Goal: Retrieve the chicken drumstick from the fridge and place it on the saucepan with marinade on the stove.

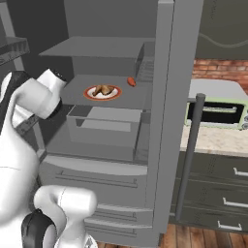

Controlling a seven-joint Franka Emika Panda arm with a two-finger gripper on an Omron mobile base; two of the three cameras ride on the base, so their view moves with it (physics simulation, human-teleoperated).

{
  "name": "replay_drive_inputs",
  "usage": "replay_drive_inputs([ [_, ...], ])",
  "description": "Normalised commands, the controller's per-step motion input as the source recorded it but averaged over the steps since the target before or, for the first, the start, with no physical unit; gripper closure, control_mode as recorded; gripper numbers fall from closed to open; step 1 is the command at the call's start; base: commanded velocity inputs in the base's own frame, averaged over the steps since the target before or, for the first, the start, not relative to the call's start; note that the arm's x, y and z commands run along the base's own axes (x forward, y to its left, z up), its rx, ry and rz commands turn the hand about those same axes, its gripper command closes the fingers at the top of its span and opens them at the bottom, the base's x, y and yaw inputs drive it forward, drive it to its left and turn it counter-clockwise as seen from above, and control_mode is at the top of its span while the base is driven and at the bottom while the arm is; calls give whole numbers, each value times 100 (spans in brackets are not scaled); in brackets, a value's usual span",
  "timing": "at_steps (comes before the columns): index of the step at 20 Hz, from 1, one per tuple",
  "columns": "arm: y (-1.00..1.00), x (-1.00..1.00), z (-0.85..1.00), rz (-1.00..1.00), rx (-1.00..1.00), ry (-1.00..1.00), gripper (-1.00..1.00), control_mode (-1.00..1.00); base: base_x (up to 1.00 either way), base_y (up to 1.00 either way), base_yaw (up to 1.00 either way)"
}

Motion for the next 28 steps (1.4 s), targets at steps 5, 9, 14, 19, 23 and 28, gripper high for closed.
replay_drive_inputs([
  [5, -92, 20, -6, 5, -38, 1, -100, -100, 0, 0, 0],
  [9, -96, 0, 0, 14, -33, -24, -100, -100, 0, 0, 0],
  [14, -33, -28, -33, 34, -47, -26, -100, -100, 0, 0, 0],
  [19, -16, -16, -17, 24, -43, -4, -100, -100, 0, 0, 0],
  [23, -34, -2, 7, 22, -20, -29, -100, -100, 0, 0, 0],
  [28, -20, 0, 13, 31, -5, -9, -100, -100, 0, 0, 0],
])
